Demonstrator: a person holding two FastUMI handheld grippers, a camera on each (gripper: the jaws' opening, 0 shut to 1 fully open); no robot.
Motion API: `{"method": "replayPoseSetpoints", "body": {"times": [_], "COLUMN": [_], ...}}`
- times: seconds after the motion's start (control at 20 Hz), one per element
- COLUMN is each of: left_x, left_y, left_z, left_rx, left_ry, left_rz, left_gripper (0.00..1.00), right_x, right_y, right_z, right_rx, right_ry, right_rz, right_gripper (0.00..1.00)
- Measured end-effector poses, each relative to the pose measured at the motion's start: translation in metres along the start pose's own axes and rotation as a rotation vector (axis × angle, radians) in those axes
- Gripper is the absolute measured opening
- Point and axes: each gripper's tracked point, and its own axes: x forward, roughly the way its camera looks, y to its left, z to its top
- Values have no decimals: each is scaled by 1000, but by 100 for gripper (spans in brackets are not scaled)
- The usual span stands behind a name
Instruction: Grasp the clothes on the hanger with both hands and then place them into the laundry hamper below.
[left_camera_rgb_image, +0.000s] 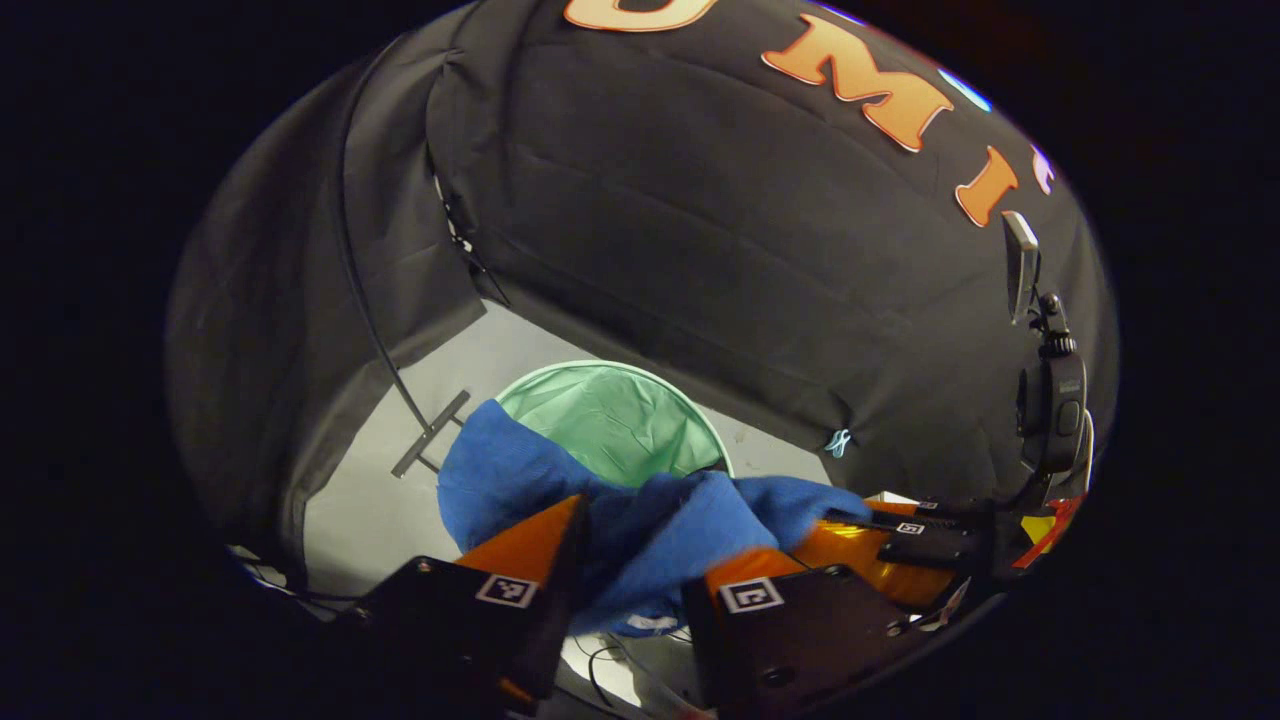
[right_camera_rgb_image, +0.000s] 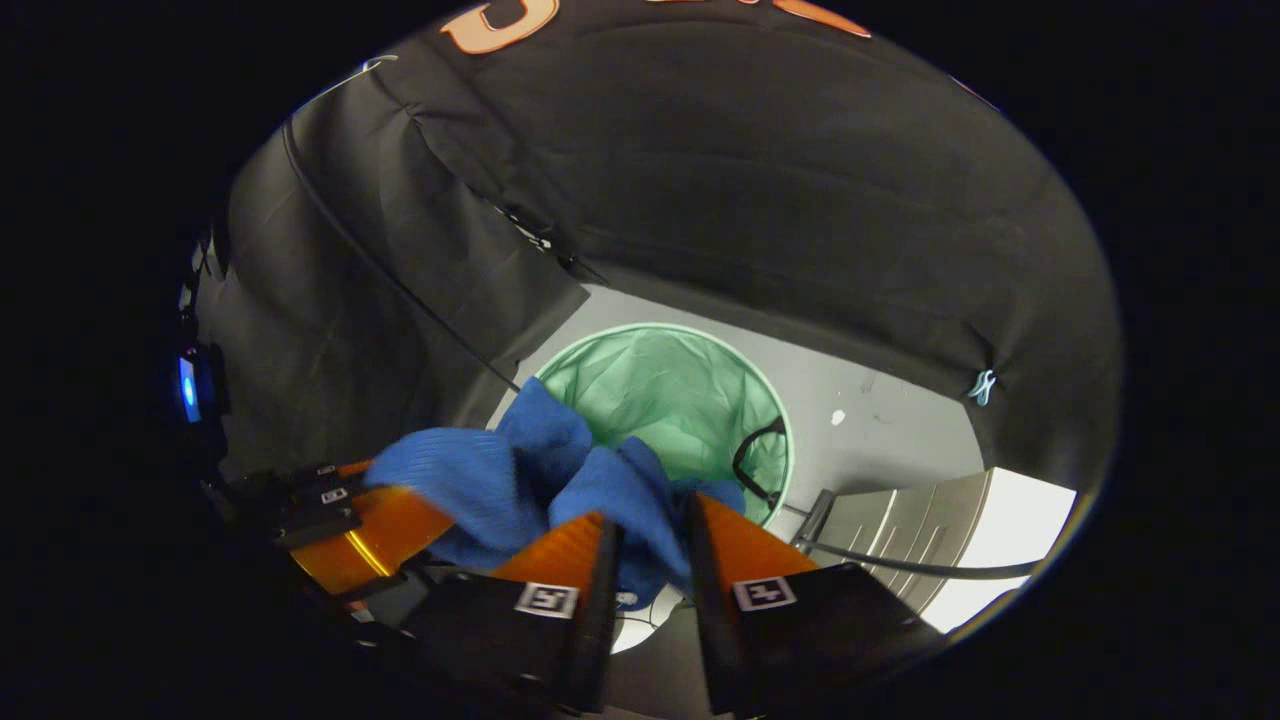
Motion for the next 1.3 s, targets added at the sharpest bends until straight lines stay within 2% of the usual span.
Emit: {"method": "replayPoseSetpoints", "body": {"times": [0.15, 0.2, 0.4, 0.6, 0.7, 0.9, 1.0, 1.05, 1.1, 1.3], "left_x": [-2, -5, -30, -73, -84, -139, -164, -177, -190, -267], "left_y": [13, 15, 20, 21, 22, 16, 23, 24, 23, 6], "left_z": [6, 8, 25, 56, 68, 93, 110, 118, 127, 161], "left_rx": [-30, -35, -25, 59, 119, 149, 177, 187, 192, 206], "left_ry": [-13, -21, -111, -244, -297, -403, -480, -516, -554, -762], "left_rz": [30, 35, 27, 34, 30, -8, 3, 9, 16, 41], "left_gripper": [98, 96, 96, 96, 96, 96, 96, 92, 96, 96], "right_x": [-4, -5, -13, -40, -63, -118, -147, -164, -180, -244], "right_y": [6, 9, 14, 29, 44, 75, 85, 89, 94, 99], "right_z": [8, 9, 13, 27, 30, 49, 63, 68, 73, 88], "right_rx": [-12, -13, 0, 8, 11, 28, 40, 44, 48, 2], "right_ry": [-16, -18, -65, -188, -242, -398, -477, -519, -561, -735], "right_rz": [-2, -4, -4, 8, 17, 6, -10, -20, -27, -21], "right_gripper": [84, 98, 97, 97, 97, 97, 97, 97, 97, 97]}}
